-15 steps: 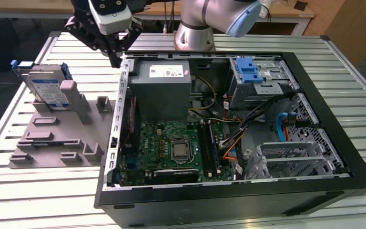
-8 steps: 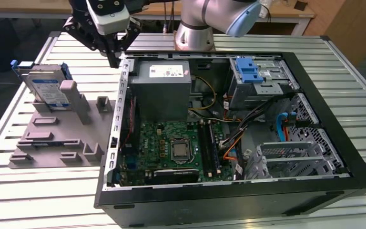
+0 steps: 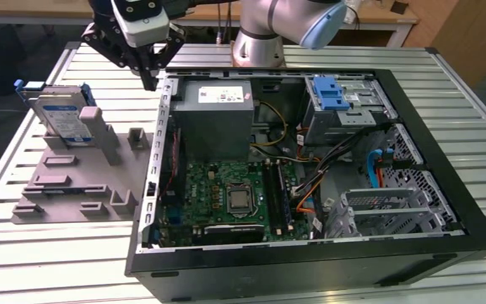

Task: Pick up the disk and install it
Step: 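Reach for the disk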

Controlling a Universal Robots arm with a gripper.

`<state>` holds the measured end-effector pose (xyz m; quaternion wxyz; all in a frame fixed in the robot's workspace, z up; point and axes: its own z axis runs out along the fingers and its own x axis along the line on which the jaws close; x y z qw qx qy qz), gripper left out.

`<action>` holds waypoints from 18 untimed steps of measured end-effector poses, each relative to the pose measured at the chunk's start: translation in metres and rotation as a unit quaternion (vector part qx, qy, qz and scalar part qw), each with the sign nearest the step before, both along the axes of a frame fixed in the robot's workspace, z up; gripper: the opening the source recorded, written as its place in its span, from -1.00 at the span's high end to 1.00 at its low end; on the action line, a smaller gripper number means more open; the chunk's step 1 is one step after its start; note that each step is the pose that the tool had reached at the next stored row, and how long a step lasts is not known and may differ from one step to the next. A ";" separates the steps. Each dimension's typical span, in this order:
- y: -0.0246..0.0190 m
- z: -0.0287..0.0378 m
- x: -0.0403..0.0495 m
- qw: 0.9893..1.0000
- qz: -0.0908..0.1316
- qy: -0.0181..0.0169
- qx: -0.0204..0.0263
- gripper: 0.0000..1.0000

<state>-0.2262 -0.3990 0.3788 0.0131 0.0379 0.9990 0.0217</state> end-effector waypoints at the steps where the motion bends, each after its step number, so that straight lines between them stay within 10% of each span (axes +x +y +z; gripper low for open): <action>1: 0.0000 -0.0001 -0.0004 1.000 0.000 0.000 0.000 0.79; 18: 0.0000 -0.0021 -0.0081 1.000 0.000 0.000 0.000 0.79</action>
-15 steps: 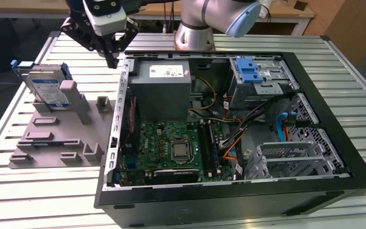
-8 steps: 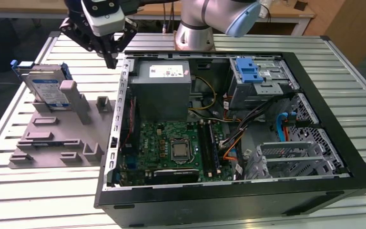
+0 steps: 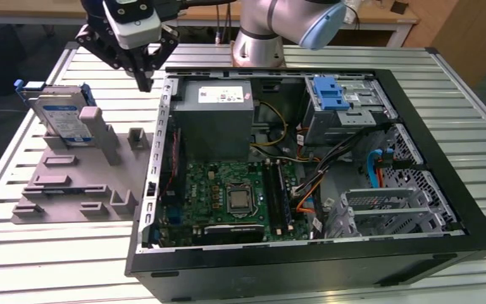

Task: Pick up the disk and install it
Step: 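Reach for the disk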

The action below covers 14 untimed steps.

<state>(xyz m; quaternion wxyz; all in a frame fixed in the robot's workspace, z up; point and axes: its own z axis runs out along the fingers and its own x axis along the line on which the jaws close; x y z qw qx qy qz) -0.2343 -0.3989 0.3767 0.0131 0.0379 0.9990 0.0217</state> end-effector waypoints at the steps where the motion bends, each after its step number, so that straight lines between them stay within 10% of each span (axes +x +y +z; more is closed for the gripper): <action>1: 0.0000 -0.0001 -0.0004 1.000 0.000 0.000 0.000 0.79; 14: 0.0000 -0.0011 -0.0063 1.000 0.000 0.000 0.000 0.79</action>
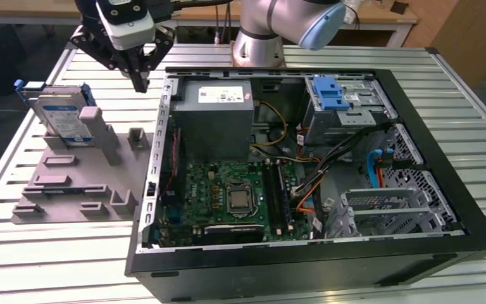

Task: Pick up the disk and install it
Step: 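Reach for the disk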

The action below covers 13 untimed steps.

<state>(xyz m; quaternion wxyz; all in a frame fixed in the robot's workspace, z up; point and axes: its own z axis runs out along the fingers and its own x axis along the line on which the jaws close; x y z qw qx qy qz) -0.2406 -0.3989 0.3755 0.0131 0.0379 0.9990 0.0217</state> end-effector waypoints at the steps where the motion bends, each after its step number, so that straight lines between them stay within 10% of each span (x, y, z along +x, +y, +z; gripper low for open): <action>1: 0.0000 -0.0001 -0.0005 1.000 0.000 0.000 0.000 0.79; 13: 0.0000 -0.0008 -0.0078 1.000 0.000 0.000 0.000 0.79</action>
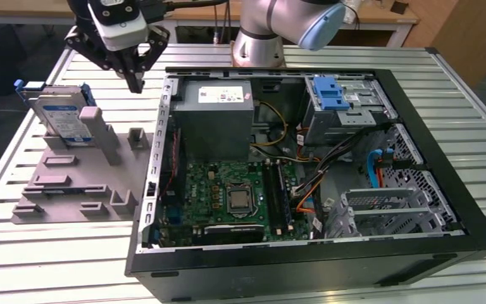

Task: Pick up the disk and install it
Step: 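Reach for the disk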

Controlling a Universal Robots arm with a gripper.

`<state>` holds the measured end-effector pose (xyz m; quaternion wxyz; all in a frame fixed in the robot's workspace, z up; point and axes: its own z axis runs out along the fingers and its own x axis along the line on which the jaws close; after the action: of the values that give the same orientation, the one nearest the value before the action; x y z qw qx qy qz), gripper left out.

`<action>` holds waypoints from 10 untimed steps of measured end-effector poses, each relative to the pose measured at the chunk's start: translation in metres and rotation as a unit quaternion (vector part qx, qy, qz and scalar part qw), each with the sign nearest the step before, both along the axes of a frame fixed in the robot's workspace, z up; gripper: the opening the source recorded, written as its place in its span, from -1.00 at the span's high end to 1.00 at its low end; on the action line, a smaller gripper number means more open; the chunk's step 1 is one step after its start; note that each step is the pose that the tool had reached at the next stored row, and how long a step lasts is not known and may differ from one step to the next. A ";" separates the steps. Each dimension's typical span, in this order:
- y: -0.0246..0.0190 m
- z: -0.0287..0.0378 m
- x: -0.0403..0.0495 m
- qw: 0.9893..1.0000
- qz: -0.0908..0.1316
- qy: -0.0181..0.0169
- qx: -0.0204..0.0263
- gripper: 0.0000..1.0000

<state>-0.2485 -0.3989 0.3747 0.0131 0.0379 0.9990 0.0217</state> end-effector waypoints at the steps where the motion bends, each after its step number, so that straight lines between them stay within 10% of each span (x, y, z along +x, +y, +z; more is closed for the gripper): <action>1: 0.0000 -0.0001 -0.0011 1.000 0.000 0.000 0.000 0.79; 10: 0.0022 -0.0005 -0.0158 1.000 0.000 0.000 0.000 0.79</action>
<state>-0.2643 -0.3967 0.3742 0.0131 0.0379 0.9990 0.0217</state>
